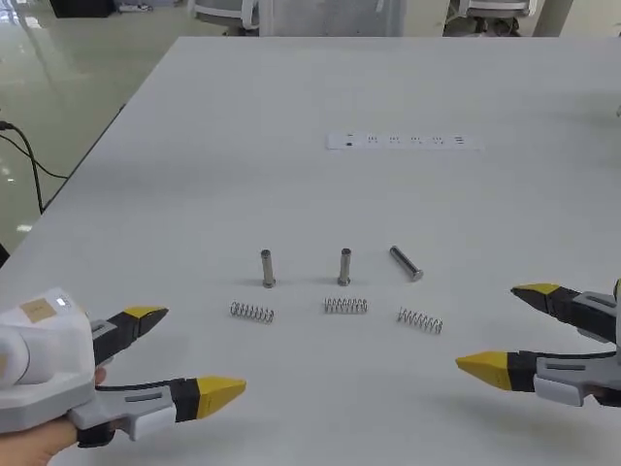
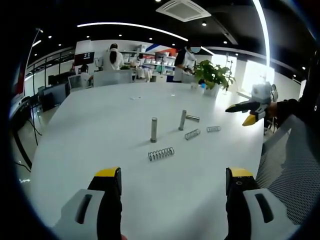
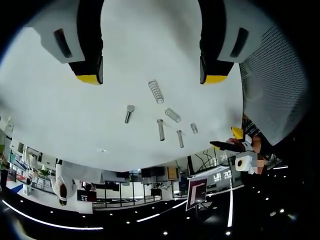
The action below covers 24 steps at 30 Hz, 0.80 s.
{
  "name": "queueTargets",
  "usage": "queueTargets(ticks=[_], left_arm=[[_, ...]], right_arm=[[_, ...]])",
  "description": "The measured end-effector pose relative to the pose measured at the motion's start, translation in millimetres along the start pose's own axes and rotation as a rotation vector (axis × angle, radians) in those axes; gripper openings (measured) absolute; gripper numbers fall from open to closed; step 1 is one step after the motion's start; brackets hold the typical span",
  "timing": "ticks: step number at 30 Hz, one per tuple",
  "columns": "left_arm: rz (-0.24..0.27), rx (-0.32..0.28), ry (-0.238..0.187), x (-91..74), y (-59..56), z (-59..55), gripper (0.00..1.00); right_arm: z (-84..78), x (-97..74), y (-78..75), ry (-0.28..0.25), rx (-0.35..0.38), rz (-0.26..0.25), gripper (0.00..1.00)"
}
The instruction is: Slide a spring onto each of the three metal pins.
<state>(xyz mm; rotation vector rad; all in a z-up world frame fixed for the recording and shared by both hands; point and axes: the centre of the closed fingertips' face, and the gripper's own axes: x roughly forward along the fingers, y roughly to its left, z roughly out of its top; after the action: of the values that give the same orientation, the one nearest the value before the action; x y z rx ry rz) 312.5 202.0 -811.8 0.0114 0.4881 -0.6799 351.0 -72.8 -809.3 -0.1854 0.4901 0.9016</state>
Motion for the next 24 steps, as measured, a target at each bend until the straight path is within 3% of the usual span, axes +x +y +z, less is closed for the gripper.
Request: queueTargets(ticks=[24], left_arm=[[-0.005, 0.001, -0.004, 0.8, -3.2, 1.6, 0.84]], right_arm=[[9.8, 1.2, -12.7, 0.012, 0.001, -0.011, 0.76]])
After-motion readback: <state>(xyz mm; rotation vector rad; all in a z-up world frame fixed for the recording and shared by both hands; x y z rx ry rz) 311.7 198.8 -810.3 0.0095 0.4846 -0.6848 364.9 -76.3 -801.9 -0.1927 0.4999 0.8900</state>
